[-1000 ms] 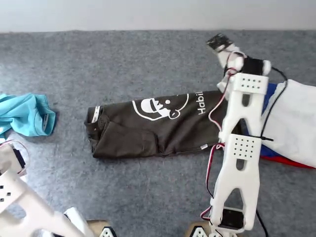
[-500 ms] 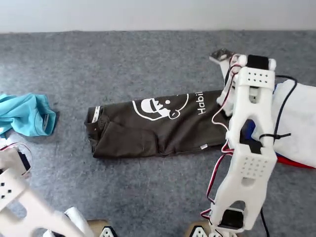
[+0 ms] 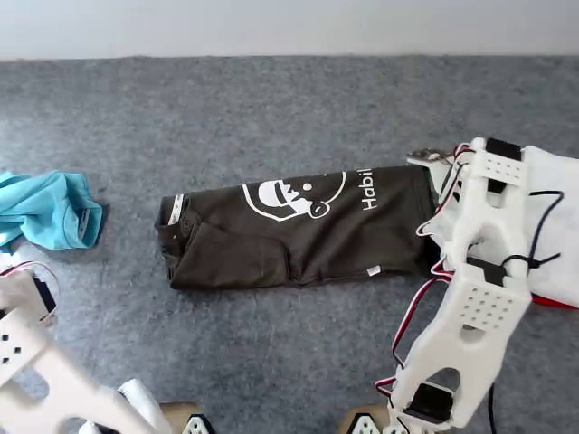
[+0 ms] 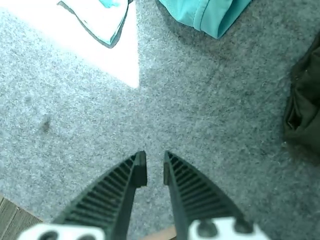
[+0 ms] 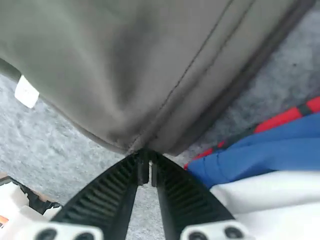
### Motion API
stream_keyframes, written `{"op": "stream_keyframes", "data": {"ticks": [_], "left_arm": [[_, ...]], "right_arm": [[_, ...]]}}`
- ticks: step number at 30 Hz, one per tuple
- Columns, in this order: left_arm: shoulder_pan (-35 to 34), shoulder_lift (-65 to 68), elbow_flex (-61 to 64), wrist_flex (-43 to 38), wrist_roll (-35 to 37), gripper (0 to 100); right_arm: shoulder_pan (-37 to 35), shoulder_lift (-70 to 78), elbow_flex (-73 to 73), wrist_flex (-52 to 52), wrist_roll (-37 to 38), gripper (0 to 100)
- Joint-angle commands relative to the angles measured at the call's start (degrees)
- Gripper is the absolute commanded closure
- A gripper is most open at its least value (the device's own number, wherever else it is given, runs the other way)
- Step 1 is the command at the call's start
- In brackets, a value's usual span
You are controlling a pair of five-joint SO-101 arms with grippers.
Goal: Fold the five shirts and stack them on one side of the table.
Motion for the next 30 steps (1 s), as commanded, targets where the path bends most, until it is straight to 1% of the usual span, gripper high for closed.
{"op": "stream_keyframes", "data": {"ticks": [1,8,10,13,16,21,24,27,30], "left_arm": [[0.0,-0.4,-0.4,-0.7,-0.2,93],[0.0,-0.7,-0.4,-0.7,-0.2,93],[0.0,-0.7,-0.4,-0.7,-0.2,93],[0.0,-0.7,-0.4,-0.7,-0.2,93],[0.0,-0.8,-0.4,-0.7,-0.2,93],[0.0,-0.8,-0.4,-0.7,-0.2,93],[0.0,-0.8,-0.4,-0.7,-0.2,93],[0.0,-0.8,-0.4,-0.7,-0.2,93],[0.0,-0.8,-0.4,-0.7,-0.2,93]], "right_arm": [[-2.0,-3.3,-3.2,2.5,-0.6,96.3],[-9.5,-11.8,-4.3,2.6,-6.7,95.7],[-11.6,-12.4,-4.1,2.6,-8.9,95.7],[-13.2,-11.2,-2.3,2.6,-9.4,95.7],[-11.8,-6.3,-0.4,1.8,-6.8,96.0],[-3.3,3.3,-0.7,-2.9,-2.0,96.0],[-0.3,5.9,-4.3,-2.9,-0.4,95.9],[0.3,5.8,-8.4,-1.0,-0.3,95.8],[-2.0,4.7,-13.3,3.0,-0.5,96.0]]}}
